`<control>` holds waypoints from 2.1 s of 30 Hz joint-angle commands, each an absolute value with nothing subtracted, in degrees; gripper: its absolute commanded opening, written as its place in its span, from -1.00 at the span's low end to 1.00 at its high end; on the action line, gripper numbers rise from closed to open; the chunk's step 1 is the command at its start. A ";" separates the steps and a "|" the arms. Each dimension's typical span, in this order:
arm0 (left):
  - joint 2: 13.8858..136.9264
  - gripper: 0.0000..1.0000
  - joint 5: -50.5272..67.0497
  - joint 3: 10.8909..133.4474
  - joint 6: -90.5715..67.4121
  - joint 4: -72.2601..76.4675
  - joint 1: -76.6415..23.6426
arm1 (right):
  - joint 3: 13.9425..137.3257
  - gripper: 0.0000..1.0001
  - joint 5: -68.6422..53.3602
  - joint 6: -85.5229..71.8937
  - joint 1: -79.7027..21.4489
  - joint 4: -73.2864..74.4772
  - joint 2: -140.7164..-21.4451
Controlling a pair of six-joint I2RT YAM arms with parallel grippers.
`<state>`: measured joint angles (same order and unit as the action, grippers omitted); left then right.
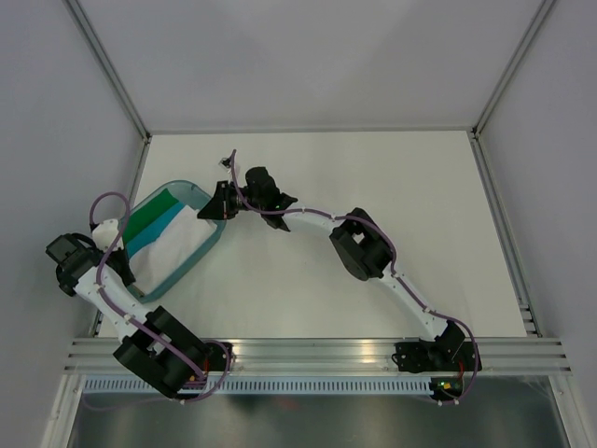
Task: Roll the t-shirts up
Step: Place the rolled tshirt into the container
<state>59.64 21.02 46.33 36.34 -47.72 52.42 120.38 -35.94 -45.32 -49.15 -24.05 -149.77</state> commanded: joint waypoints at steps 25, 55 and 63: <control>63.72 -0.14 20.92 57.84 32.34 -51.94 52.73 | 100.21 0.83 -26.89 -31.91 -41.94 -19.43 -123.41; 62.50 0.99 5.20 51.16 16.80 -28.39 28.65 | 45.44 0.96 33.05 -17.40 -9.76 2.19 -66.80; 58.98 0.99 4.13 49.14 13.09 -27.07 28.57 | 46.85 0.96 32.61 -18.98 -9.76 5.89 -67.94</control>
